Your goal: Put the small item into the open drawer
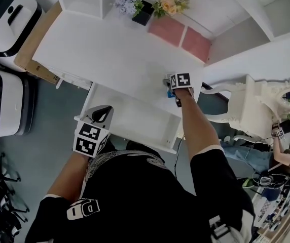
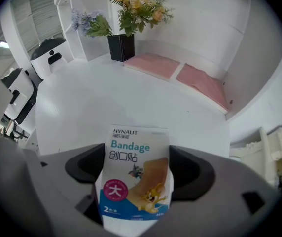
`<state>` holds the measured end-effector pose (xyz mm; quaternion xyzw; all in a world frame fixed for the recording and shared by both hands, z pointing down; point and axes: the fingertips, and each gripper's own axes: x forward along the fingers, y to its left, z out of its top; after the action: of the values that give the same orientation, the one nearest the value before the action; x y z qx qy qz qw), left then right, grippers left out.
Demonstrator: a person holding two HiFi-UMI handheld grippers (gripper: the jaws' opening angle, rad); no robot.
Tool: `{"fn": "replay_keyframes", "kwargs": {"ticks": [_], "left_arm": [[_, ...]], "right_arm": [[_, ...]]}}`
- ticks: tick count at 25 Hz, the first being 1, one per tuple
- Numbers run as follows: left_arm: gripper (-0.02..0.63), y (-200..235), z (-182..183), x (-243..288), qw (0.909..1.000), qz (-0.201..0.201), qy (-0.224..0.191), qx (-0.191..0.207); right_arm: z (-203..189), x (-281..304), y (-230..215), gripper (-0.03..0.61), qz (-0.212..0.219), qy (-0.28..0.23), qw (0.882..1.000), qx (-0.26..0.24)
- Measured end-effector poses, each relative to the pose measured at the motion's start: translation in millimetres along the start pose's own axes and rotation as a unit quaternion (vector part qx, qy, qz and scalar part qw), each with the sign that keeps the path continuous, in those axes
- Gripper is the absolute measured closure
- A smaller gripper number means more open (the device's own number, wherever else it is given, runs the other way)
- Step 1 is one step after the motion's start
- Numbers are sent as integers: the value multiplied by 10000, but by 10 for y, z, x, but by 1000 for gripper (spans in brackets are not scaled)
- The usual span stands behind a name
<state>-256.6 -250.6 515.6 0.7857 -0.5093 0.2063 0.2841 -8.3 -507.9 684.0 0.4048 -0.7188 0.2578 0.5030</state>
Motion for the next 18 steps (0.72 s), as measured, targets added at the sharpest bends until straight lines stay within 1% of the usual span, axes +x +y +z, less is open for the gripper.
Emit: {"fn": "replay_keyframes", "kwargs": {"ticks": [5, 13, 18], "left_arm": [[600, -7, 77, -1, 9998, -88, -49, 144], [600, -142, 158, 97, 9989, -306, -55, 359], [600, -234, 229, 144, 9977, -448, -57, 513]], "right_arm": [[43, -167, 29, 176, 23, -172, 9998, 39], [82, -507, 17, 176, 228, -634, 9972, 317], [63, -762, 66, 176, 418, -994, 9929, 496]]}}
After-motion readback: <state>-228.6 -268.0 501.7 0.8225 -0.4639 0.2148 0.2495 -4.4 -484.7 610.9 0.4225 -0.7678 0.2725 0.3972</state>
